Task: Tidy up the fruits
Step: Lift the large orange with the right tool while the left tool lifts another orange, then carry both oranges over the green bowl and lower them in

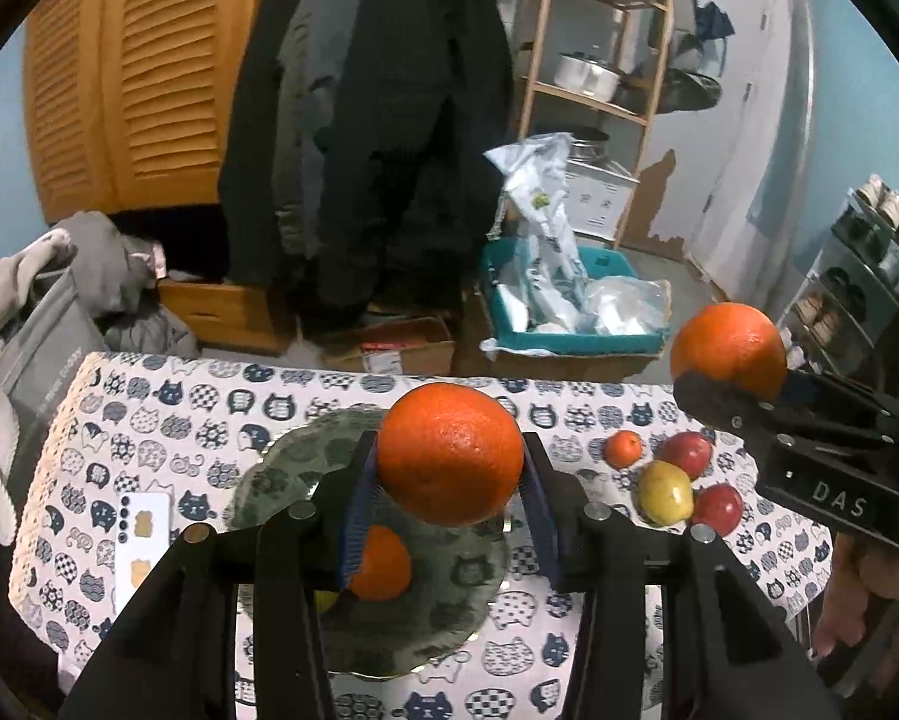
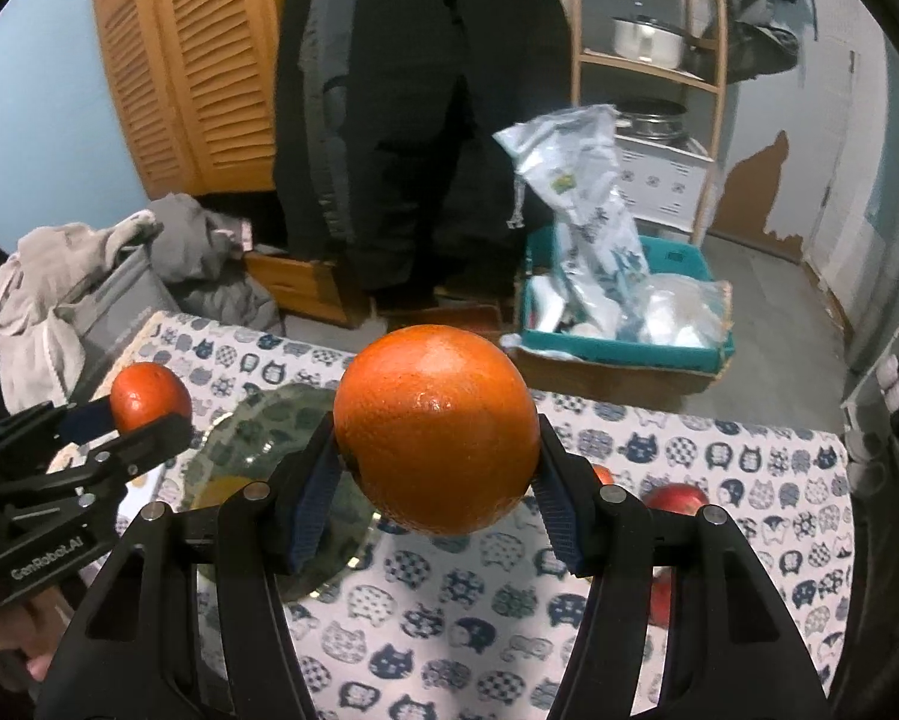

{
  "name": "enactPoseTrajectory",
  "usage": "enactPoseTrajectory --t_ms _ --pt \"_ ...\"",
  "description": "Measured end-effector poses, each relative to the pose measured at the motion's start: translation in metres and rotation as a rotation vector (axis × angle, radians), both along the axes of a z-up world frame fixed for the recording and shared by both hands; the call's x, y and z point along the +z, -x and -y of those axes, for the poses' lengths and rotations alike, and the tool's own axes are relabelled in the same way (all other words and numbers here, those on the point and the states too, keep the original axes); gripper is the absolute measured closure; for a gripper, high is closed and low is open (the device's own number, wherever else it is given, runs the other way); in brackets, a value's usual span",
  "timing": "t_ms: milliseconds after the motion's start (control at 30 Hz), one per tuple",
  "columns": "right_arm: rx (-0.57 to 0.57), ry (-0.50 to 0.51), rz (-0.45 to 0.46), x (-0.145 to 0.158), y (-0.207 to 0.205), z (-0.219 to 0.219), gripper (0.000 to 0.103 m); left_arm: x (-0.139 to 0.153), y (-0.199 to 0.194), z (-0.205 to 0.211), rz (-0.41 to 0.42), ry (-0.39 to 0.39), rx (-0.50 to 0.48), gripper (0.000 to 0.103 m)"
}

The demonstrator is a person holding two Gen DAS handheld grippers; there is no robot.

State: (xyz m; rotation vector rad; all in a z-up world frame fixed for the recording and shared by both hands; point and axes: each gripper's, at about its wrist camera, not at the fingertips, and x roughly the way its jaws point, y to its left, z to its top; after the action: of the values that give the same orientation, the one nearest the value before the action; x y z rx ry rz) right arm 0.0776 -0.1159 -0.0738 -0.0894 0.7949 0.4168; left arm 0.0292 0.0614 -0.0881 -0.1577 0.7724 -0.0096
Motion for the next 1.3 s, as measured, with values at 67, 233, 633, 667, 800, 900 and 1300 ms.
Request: enactPoseTrajectory --t_ms 67,233,633,667,800,900,1300 --pt "0.017 0.001 -0.005 -0.001 -0.002 -0.012 0.043 -0.002 -0.001 -0.012 -0.004 0.004 0.021 0.057" --pt "0.055 0.006 -0.025 -0.009 -0.009 -0.04 0.043 -0.011 -0.004 -0.039 -0.026 0.013 0.068 0.057" --pt "0.108 0.023 -0.142 -0.058 -0.036 -0.098 0.043 -0.054 -0.026 -0.081 -0.132 0.02 0.134 0.057" --pt "0.112 0.027 -0.152 -0.062 -0.037 -0.103 0.043 -0.057 -0.028 -0.083 -0.143 0.02 0.137 0.057" --pt "0.126 0.034 -0.199 -0.082 -0.047 -0.119 0.043 -0.077 -0.037 -0.094 -0.187 0.022 0.156 0.057" --pt "0.129 0.04 -0.23 -0.096 -0.055 -0.127 0.043 -0.095 -0.043 -0.103 -0.224 0.022 0.172 0.057" --pt "0.139 0.073 -0.344 -0.146 -0.075 -0.147 0.043 -0.147 -0.058 -0.121 -0.332 0.077 0.184 0.057"
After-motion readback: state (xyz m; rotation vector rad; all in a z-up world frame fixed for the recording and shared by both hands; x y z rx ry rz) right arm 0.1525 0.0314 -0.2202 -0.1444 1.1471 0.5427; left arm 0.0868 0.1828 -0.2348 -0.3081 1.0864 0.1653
